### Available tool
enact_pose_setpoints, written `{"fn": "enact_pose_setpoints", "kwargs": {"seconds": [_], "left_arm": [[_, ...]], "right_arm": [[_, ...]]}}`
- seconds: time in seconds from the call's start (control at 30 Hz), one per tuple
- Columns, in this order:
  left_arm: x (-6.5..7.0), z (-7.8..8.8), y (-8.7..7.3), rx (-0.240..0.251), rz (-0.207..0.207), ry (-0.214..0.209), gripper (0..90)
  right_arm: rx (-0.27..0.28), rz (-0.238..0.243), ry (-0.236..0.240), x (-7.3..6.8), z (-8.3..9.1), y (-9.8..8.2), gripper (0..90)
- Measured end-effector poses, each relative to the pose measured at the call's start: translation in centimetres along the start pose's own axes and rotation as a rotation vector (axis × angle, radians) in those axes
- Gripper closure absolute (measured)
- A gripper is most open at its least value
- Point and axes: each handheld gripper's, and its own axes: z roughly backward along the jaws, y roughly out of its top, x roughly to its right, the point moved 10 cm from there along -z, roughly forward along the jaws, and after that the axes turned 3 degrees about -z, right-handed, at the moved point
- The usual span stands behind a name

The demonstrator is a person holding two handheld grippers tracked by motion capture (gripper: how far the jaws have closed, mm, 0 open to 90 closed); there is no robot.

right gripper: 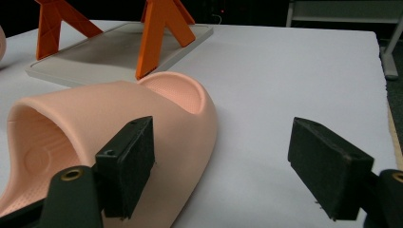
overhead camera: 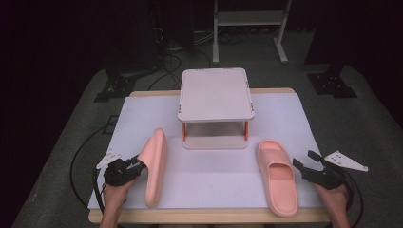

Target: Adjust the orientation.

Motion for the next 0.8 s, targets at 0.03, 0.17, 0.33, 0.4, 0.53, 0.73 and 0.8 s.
{"fn": "enact_pose_setpoints", "kwargs": {"seconds": [0.03, 0.17, 0.33, 0.4, 0.53, 0.73, 0.8], "left_arm": [[0.01, 0.04, 0.08, 0.006, -0.006, -0.003, 53.1], [0.25, 0.06, 0.45, 0.022, -0.006, -0.004, 54.7], [0.42, -0.1, 0.57, 0.027, -0.01, -0.001, 54.7], [0.44, -0.13, 0.58, 0.028, -0.01, 0.0, 54.7], [0.35, -0.09, 0.57, 0.03, -0.008, 0.005, 54.3], [0.49, -0.17, 0.64, 0.035, -0.008, 0.001, 54.3], [0.59, -0.18, 0.67, 0.036, -0.009, -0.003, 54.4]], "right_arm": [[0.0, 0.0, 0.0, 0.0, 0.0, 0.0, 23.3], [-0.001, 0.0, -0.001, 0.04, 0.0, -0.01, 23.3], [-0.002, 0.0, 0.001, 0.01, -0.01, -0.01, 23.3], [0.0, 0.0, 0.001, -0.01, -0.02, -0.01, 23.3], [-0.001, 0.0, 0.003, -0.01, 0.0, -0.03, 23.3], [-0.004, -0.003, 0.006, -0.04, -0.01, -0.08, 23.3], [-0.005, -0.005, 0.006, -0.05, 0.0, -0.1, 23.3]]}}
